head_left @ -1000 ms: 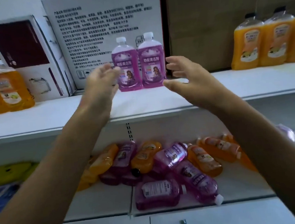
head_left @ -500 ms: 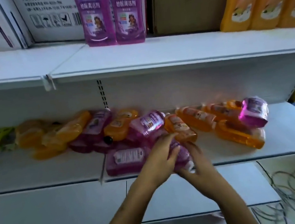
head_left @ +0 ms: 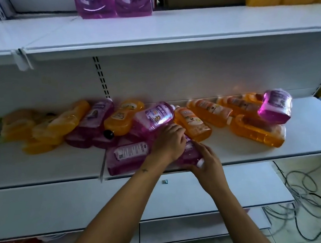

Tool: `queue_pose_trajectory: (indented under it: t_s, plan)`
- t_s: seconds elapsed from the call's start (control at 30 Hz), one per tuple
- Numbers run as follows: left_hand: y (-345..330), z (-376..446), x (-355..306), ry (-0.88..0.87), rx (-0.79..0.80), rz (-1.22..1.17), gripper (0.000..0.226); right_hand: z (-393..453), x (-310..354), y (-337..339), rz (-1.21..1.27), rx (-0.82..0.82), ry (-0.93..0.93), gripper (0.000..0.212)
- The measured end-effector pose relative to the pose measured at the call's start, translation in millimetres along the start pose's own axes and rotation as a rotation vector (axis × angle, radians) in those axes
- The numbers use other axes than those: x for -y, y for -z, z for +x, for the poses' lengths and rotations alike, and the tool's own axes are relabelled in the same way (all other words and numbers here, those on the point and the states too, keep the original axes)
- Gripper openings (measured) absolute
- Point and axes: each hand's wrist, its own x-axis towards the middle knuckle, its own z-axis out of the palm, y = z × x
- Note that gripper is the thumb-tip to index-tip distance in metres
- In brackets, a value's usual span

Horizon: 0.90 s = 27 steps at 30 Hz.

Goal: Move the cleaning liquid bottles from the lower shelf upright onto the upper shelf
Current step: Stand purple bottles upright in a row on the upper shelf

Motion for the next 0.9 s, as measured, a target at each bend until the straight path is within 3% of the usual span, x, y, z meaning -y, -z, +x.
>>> queue_pose_trajectory:
  t_s: [0.27, 0.5, 0.63, 0.77, 0.9]
  plan:
    - [-8, -20, -2, -0.142, 0.038, 0.048, 0.052, -12, -21, 27, 0.046, 0.083, 0.042, 0.082]
    - [-4, -24, 1, -0.251, 0.24, 0.197, 0.089, 20, -31, 74, 0.036, 0.308, 0.001, 0.081]
    - [0, -19, -7, -0.226, 0.187, 0.23, 0.08, 29, -30, 79, 0.109, 0.356, -0.044, 0.077]
    - [0, -18, -14, -0.116, 0.205, 0.186, 0.089, 18, -28, 66, 0.142, 0.324, -0.055, 0.085]
    - [-8, -27, -22, -0.075, 0.156, 0.246, 0.1, 1, -19, 57, -0.026, 0.109, 0.017, 0.083]
